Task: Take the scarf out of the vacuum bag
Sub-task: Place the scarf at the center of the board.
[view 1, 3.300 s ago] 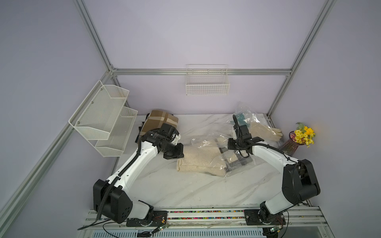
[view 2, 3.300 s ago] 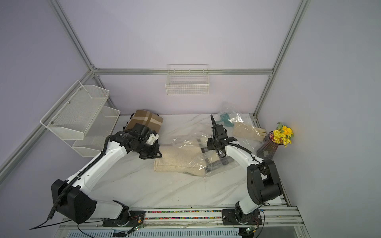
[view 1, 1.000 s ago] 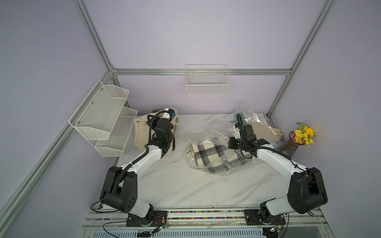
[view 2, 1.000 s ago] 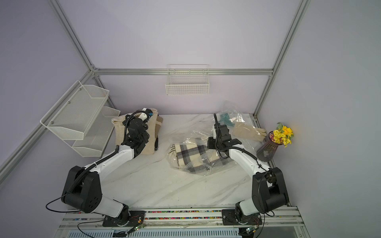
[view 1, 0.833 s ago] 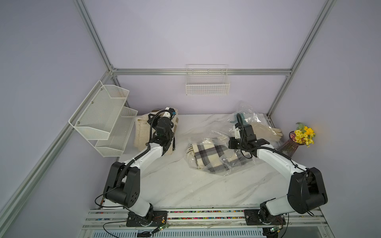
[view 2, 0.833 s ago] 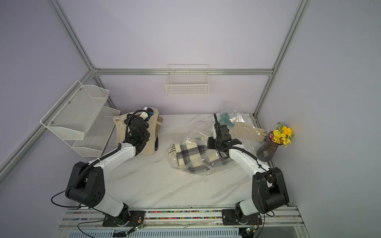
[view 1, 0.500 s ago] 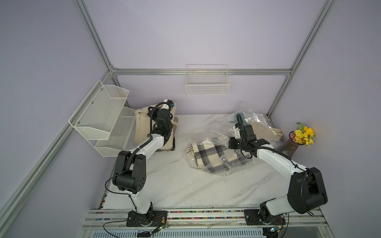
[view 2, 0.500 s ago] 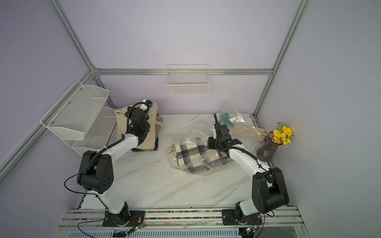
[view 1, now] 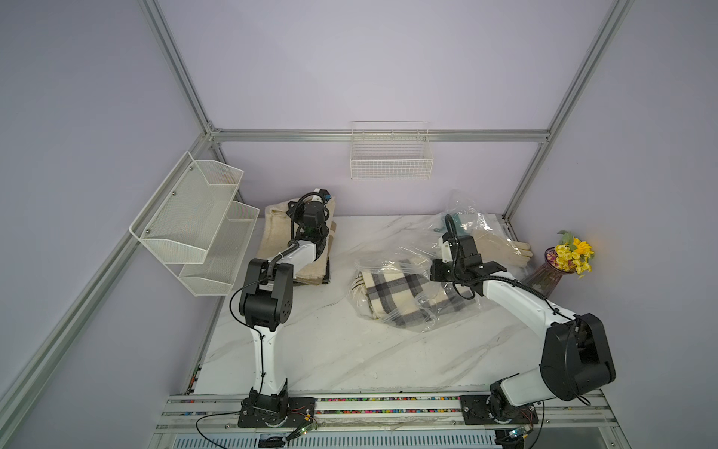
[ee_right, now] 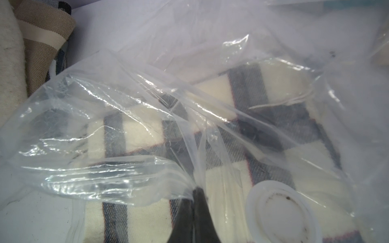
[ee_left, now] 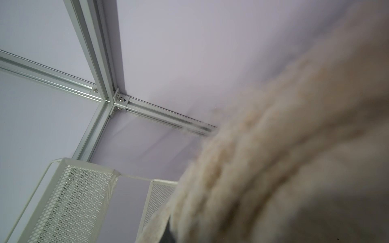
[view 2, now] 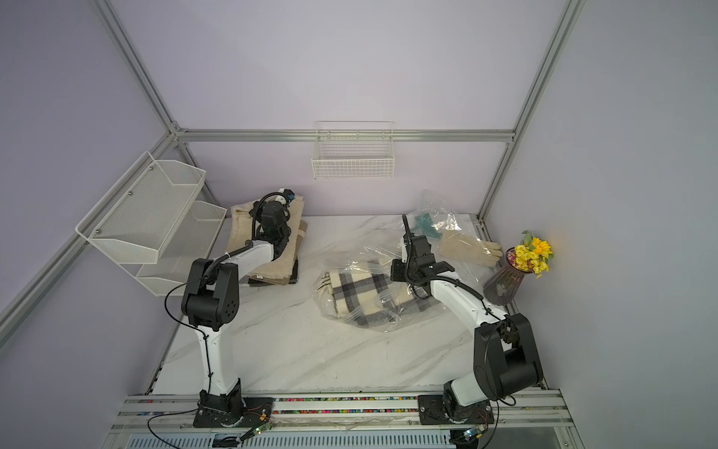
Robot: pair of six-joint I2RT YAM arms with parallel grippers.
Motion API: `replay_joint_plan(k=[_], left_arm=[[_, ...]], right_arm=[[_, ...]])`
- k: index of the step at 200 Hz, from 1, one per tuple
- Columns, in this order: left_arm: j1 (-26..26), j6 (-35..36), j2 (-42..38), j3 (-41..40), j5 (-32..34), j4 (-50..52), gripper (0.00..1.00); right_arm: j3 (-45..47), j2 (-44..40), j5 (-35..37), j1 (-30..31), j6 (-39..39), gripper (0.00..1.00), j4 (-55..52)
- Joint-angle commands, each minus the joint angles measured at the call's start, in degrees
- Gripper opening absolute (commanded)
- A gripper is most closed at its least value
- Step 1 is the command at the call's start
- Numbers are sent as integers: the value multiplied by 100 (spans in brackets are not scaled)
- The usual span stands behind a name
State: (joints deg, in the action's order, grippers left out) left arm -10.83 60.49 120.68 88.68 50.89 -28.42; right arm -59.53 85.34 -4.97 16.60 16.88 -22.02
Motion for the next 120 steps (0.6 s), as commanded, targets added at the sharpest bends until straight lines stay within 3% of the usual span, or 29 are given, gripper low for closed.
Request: replay_joint_plan(k=[1, 25, 32, 54, 59, 88, 120], left_arm=[[164, -363, 80, 419, -122, -109, 0], [278, -869, 268, 761, -268, 623, 0], [299, -1029, 320, 892, -298, 867, 9], [370, -1298, 466, 1101, -402, 1128, 21], [380, -1303, 493, 1138, -414, 1122, 27], [445, -1541, 681, 1429, -502, 1444, 99], [595, -2547, 752, 1855, -770, 2449, 100]], right_arm=[[-18, 81, 42, -60, -36, 0, 84], [-33, 106, 57, -54, -54, 0, 84], [-39, 110, 60, -56, -61, 0, 76], [-48, 132, 42, -63, -71, 0, 84], [-48, 140, 40, -59, -78, 0, 80], [-59, 132, 27, -59, -96, 0, 75], [-45, 146, -4, -60, -105, 0, 83]])
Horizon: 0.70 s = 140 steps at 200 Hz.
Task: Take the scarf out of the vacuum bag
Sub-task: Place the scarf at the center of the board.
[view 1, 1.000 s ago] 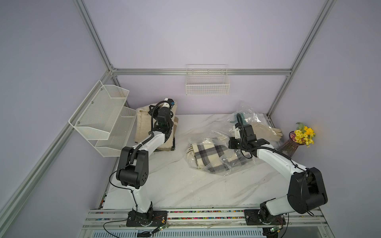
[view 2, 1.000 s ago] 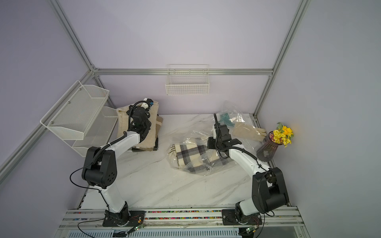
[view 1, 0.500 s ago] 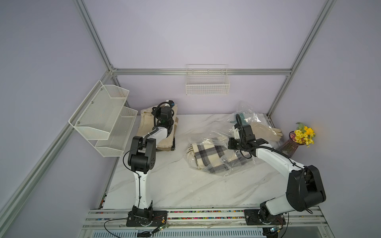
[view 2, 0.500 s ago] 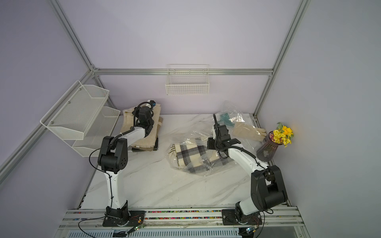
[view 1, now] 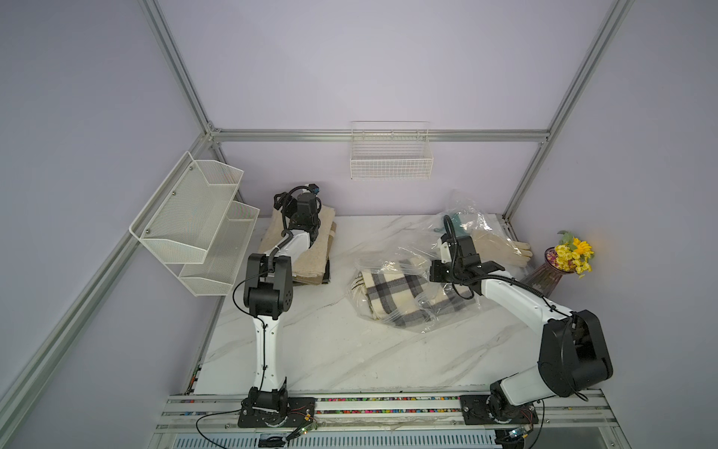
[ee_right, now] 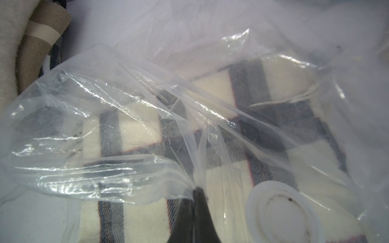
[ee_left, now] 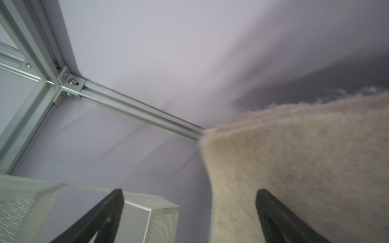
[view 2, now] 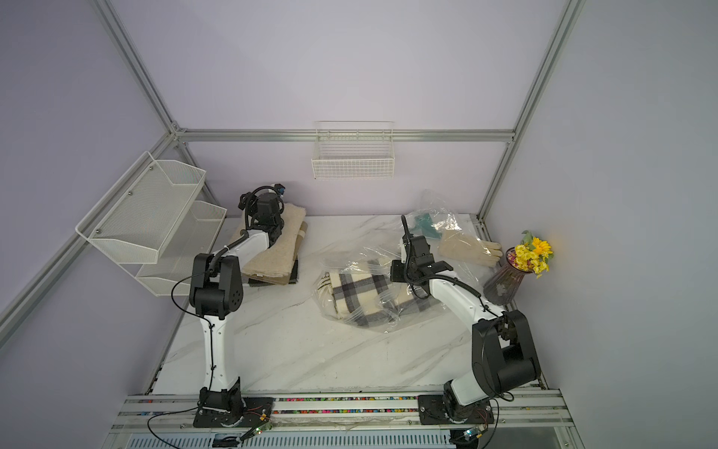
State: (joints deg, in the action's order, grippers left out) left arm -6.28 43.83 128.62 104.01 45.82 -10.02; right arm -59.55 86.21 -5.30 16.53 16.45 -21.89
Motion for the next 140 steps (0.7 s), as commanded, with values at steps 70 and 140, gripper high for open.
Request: replay_joint_plan(k=[70, 140], left_arm=[[239, -961, 282, 66, -558, 723, 99], [275, -976, 633, -13, -478, 1064, 100]], right_arm=[[-17, 71, -15, -49, -71, 0, 106], [-63, 45, -58, -36, -61, 0, 71]])
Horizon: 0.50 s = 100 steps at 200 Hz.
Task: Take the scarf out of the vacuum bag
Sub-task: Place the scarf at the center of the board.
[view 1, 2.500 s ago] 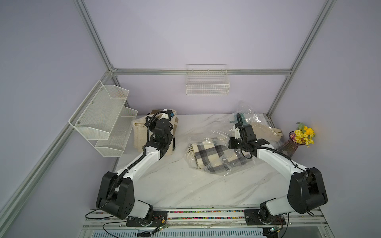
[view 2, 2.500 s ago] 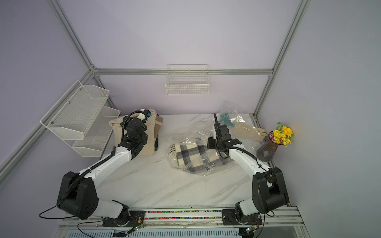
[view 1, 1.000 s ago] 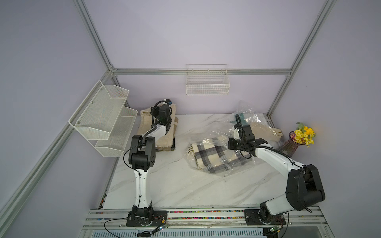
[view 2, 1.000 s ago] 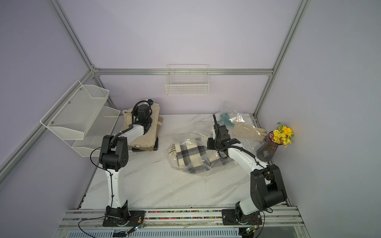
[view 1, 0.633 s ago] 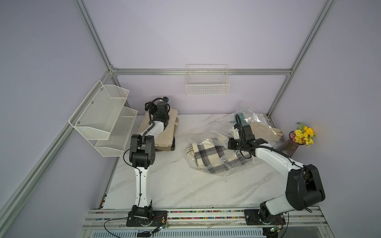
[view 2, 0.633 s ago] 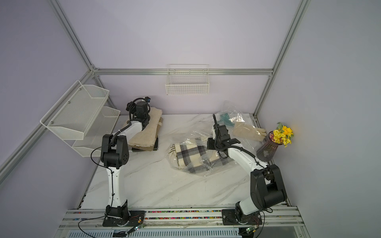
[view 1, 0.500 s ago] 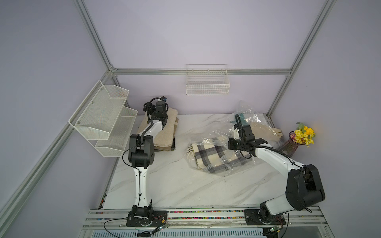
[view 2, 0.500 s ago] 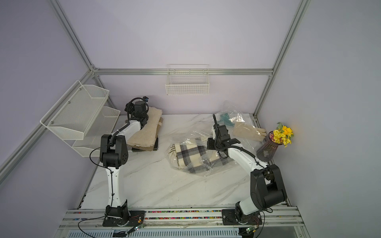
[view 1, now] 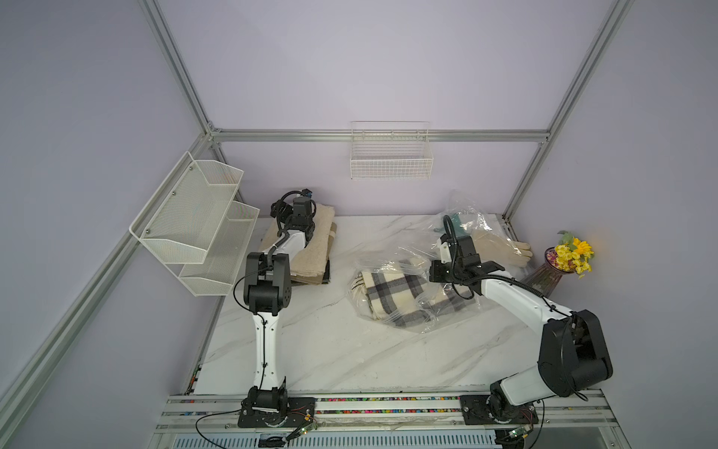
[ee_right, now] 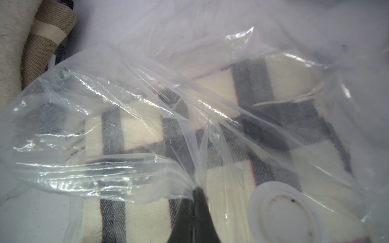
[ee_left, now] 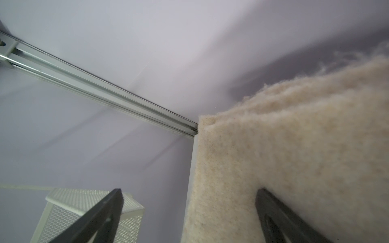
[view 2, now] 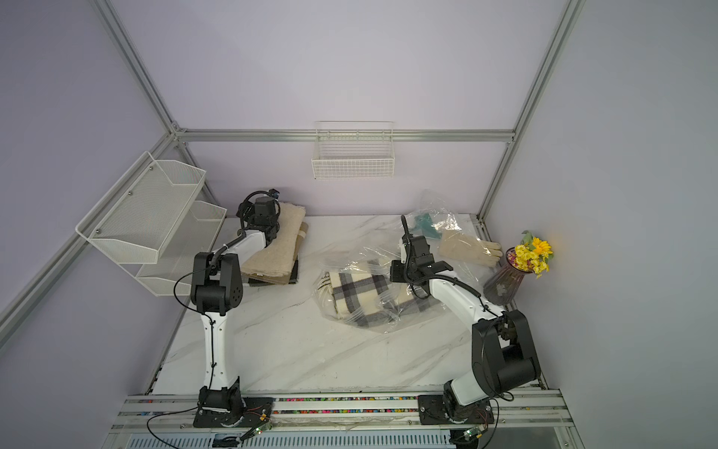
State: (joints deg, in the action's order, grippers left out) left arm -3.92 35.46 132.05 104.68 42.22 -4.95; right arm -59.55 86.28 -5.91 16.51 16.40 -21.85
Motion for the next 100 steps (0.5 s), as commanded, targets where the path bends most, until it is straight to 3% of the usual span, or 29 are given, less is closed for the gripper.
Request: replay_joint_plan(k=[1, 67, 100], left_arm=[[40, -142, 279, -80, -117, 552, 100], [-33, -634, -831, 165, -107, 848, 100], [-124, -1298, -1593, 178, -60, 1642, 100]], right_arm=[[-64, 38, -2, -34, -53, 0, 66], [-100, 41, -50, -39, -39, 0, 102], [-150, 12, -163, -38, -6, 0, 127]])
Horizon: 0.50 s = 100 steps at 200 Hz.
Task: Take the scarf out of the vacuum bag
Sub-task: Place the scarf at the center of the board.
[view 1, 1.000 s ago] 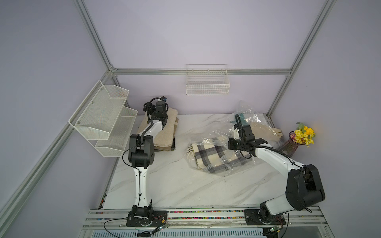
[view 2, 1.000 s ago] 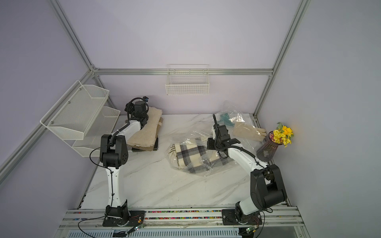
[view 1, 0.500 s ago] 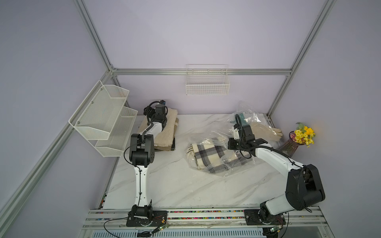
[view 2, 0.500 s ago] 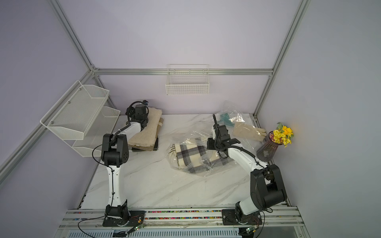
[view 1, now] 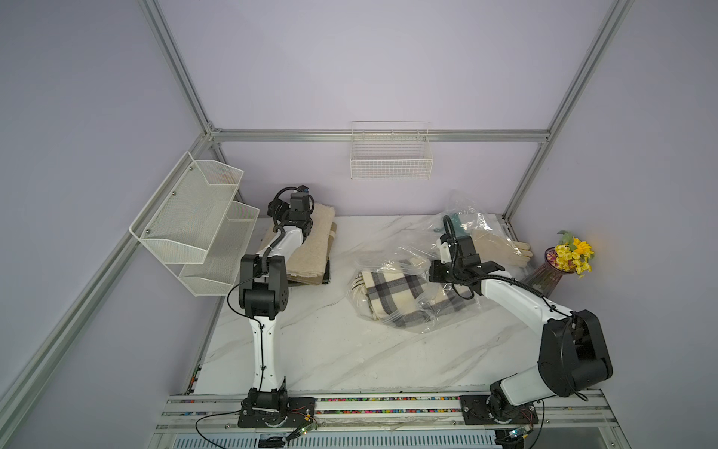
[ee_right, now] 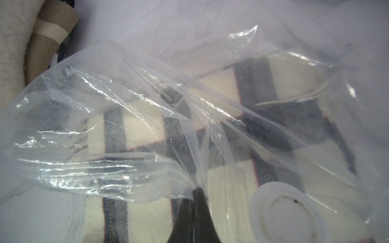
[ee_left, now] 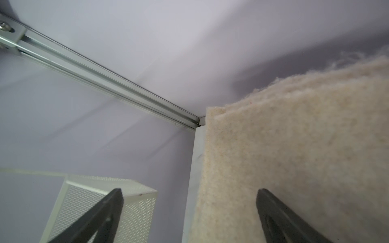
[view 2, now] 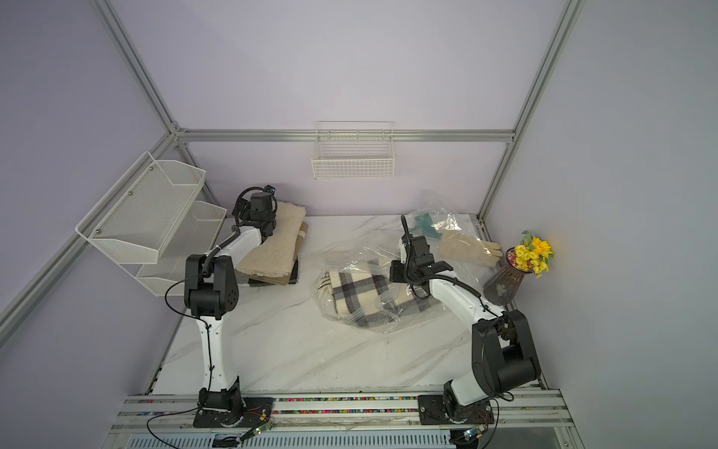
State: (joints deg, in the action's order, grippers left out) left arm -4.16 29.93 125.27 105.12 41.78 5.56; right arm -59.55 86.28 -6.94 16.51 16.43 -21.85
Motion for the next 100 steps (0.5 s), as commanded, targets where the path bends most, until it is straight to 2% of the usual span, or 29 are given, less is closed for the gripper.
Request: replay_joint_plan(k=[1, 19, 58, 78, 100], left_arm=[[-101, -779, -938, 133, -23, 633, 100], [-153, -1510, -1422, -10, -329, 1275, 100], [-214, -3256, -2577, -677, -1529, 2504, 98], [-212, -3920, -3216, -1146, -2562, 2976, 99], [-216, -4451, -3937, -1953, -3885, 2906, 100]], right_arm=[[-156, 8, -65, -41, -8, 0, 127], [-149, -80, -170, -35, 1, 0, 177], [-114, -142, -434, -36, 97, 0, 339], [-105, -245, -549, -31, 132, 0, 358], [-77, -375, -662, -19, 141, 0, 352]])
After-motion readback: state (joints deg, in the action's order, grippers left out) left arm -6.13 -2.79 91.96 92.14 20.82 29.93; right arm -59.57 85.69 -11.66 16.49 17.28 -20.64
